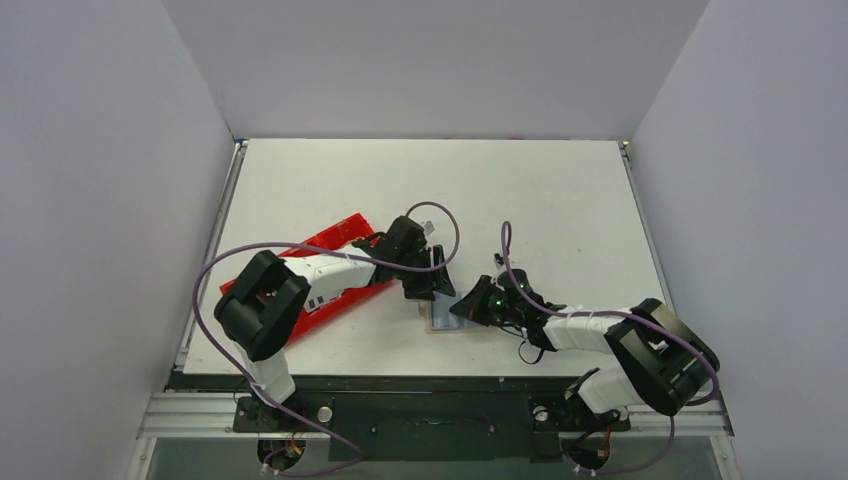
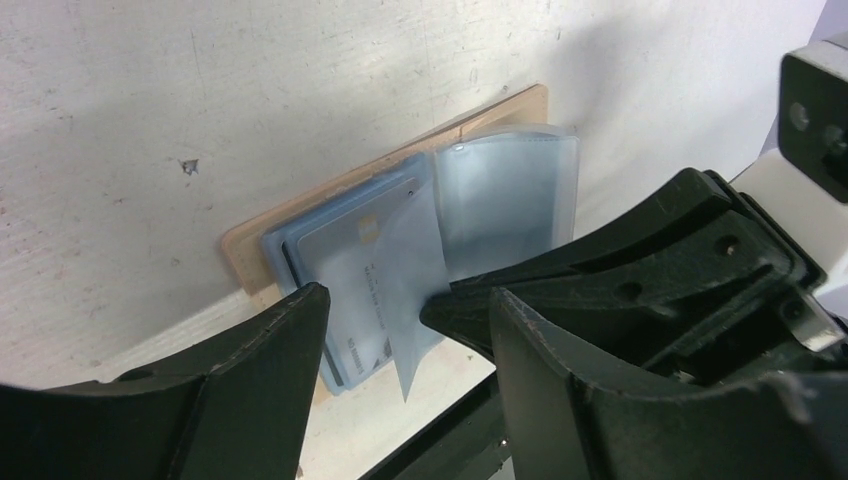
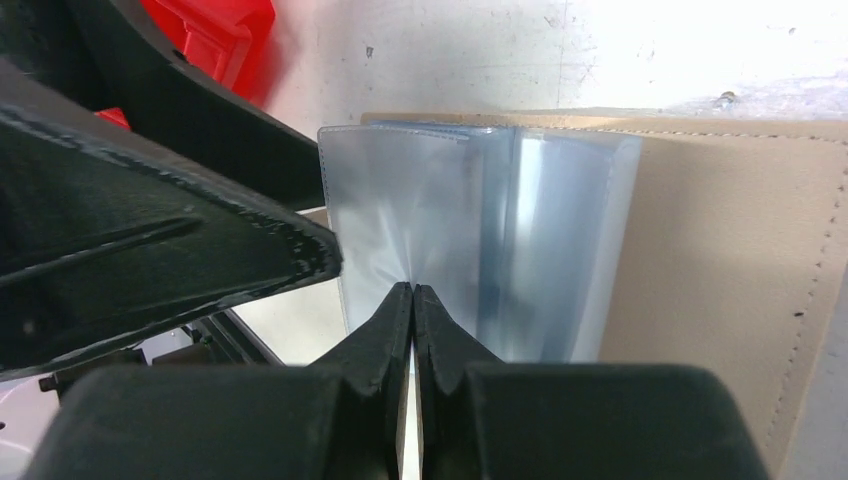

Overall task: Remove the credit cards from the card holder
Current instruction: Remove the credit card from the card holder.

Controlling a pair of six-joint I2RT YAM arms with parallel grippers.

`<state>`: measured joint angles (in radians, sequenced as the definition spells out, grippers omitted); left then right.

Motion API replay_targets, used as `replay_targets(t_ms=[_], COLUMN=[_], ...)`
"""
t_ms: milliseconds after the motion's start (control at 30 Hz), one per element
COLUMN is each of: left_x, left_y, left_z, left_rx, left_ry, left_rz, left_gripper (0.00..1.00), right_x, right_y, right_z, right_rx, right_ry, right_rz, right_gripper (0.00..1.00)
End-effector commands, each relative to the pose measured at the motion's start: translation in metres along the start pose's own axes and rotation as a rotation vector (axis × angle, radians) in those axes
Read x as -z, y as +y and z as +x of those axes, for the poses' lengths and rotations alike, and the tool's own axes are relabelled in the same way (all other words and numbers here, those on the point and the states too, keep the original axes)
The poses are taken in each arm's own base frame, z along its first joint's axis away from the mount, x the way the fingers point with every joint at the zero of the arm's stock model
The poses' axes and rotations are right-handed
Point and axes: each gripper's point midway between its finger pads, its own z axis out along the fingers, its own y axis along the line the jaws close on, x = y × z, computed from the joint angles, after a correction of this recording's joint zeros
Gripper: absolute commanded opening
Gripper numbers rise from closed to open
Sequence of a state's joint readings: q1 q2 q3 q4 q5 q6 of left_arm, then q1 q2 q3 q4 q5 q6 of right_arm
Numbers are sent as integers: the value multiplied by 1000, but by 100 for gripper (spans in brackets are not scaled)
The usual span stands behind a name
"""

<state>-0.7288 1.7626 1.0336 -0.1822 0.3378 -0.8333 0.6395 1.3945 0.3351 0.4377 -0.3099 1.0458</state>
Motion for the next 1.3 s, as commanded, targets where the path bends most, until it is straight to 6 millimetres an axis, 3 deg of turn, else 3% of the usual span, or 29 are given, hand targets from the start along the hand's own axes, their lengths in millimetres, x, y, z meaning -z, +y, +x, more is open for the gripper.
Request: replay_targets(t_ms=[0, 100, 300, 367, 400, 467, 533, 700, 800, 900, 1033, 1133, 1267], left_x=[-7, -12, -16, -15, -14, -12, -7, 11, 20, 27, 25, 18, 7], left_y=[-24, -27, -26, -24, -22, -18, -14, -8, -3, -7, -16, -20, -28], left_z=[-13, -12, -12, -12, -12, -10, -8, -3, -1, -1, -1, -2, -6], left_rx=[-27, -20, -14, -15, -14, -18, -25, -58, -72, -87, -102, -89, -72], left_ry=[-32, -28, -29, -36, -35, -35, -39, -52, -56, -55, -44, -35, -33], left_rz=[67, 78, 65, 53, 42, 23, 6, -18, -40, -33, -14, -5, 15], left_gripper=[53, 45, 18, 4, 0, 0, 0, 0, 0, 0, 0, 1, 11], right_x=[3, 2, 4, 6, 8, 12, 18, 33, 35, 32, 27, 27, 34], right_y=[22, 20, 16, 15, 19, 21, 27, 33, 24, 15, 9, 7, 10], right_z=[-14, -15, -17, -19, -21, -25, -27, -25, -23, -21, -17, -16, -21], right_rx=[14, 20, 43, 55, 62, 84, 109, 168, 188, 194, 205, 208, 221], right_ry=[-50, -53, -54, -59, -68, -85, -95, -112, -116, -105, -91, -93, -111], right_rz=[-92, -85, -49, -36, -41, -22, -15, 25, 67, 98, 123, 132, 140], right_gripper=[0, 0, 0, 8, 19, 36, 43, 47, 42, 27, 15, 14, 14])
